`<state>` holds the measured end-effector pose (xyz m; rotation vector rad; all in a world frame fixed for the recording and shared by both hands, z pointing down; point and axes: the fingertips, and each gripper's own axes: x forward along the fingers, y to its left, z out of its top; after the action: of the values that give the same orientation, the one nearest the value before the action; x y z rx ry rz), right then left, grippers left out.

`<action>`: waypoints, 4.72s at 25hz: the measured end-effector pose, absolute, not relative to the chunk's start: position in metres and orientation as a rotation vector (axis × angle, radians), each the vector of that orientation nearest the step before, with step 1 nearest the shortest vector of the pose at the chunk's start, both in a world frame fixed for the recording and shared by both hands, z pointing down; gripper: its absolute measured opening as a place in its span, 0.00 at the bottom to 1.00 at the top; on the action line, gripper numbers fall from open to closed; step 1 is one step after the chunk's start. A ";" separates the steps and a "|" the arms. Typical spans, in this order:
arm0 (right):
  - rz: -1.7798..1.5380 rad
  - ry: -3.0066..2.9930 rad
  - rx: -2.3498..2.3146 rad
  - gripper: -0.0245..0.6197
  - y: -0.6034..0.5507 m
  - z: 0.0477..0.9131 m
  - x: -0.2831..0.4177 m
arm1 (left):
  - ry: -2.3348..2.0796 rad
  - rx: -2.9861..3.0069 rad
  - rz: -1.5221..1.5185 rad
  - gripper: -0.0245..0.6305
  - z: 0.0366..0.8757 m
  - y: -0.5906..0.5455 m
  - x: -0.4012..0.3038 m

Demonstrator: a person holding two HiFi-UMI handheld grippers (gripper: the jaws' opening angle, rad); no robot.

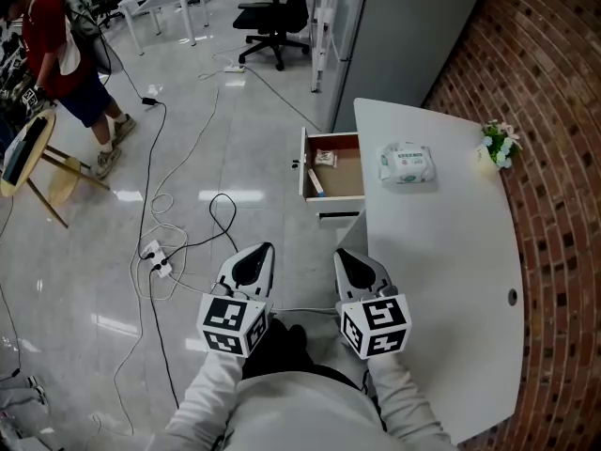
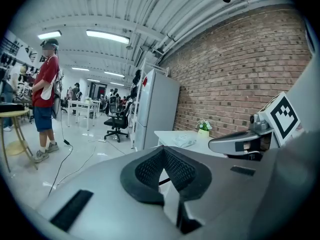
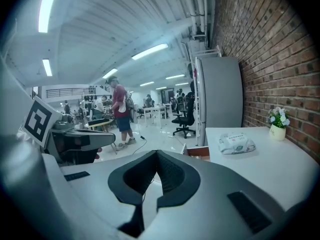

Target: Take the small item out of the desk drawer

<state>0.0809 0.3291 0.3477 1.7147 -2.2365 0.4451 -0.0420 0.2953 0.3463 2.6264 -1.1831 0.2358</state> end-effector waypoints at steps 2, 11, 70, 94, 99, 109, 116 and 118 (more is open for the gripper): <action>0.449 -2.234 1.716 0.08 0.329 0.349 0.082 | -1.187 2.623 0.240 0.06 0.347 0.296 -0.042; 0.455 -2.228 1.716 0.08 0.315 0.352 0.086 | -1.200 2.600 0.256 0.06 0.352 0.282 -0.040; 0.631 -1.933 1.681 0.08 0.011 0.440 0.121 | -1.009 2.517 0.331 0.06 0.421 -0.053 -0.018; 0.798 -1.826 1.416 0.21 -0.020 0.545 0.131 | -1.115 2.421 0.398 0.06 0.441 -0.072 -0.015; 0.807 -1.747 1.372 0.23 -0.020 0.573 0.142 | -1.111 2.410 0.410 0.06 0.452 -0.073 -0.011; 0.828 -1.627 1.214 0.25 -0.017 0.633 0.150 | -1.125 2.351 0.439 0.06 0.477 -0.079 -0.015; 0.869 -1.570 1.134 0.25 -0.017 0.659 0.149 | -1.150 2.322 0.471 0.06 0.488 -0.092 -0.019; 0.874 -1.562 1.116 0.26 -0.019 0.666 0.148 | -1.147 2.318 0.474 0.06 0.491 -0.093 -0.017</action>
<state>0.1483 -0.0189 0.6657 1.1165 -1.5618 0.8735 -0.0171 -0.0931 0.4909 2.3177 -1.1474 0.4744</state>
